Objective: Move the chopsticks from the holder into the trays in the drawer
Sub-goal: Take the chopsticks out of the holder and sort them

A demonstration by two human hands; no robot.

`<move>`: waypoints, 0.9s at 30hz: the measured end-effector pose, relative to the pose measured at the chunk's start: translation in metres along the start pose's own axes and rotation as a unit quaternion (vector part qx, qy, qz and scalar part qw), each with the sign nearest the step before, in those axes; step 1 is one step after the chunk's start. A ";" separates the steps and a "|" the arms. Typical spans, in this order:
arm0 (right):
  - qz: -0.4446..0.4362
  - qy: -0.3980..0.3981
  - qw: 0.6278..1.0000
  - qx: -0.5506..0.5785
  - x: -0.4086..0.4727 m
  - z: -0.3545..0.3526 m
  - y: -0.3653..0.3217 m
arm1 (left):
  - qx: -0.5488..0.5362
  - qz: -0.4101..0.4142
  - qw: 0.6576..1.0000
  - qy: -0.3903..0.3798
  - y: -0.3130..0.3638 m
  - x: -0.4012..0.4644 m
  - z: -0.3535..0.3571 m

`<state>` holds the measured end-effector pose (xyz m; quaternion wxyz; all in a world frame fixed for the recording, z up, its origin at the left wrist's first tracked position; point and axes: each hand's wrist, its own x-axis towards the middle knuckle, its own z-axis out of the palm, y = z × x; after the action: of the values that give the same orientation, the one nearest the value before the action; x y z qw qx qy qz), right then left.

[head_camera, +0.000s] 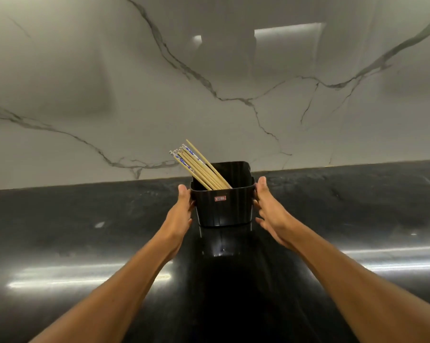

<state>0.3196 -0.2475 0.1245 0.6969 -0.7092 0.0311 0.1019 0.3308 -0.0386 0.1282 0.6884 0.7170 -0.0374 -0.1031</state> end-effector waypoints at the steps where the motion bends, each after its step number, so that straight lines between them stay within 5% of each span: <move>1: 0.001 -0.005 1.000 0.001 -0.014 0.001 0.004 | -0.002 0.003 1.000 -0.002 -0.001 -0.015 0.003; 15: 0.042 0.013 0.999 0.001 -0.253 0.035 0.037 | -0.022 -0.014 1.000 0.005 -0.009 -0.253 0.049; 27: 0.054 0.031 0.998 0.008 -0.324 0.049 0.045 | -0.026 -0.053 0.997 0.051 -0.018 -0.319 0.058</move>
<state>-0.0109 -0.2320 0.1404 0.6950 -0.7034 0.0920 0.1171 0.0059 -0.0318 0.1390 0.7012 0.7043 0.0381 -0.1037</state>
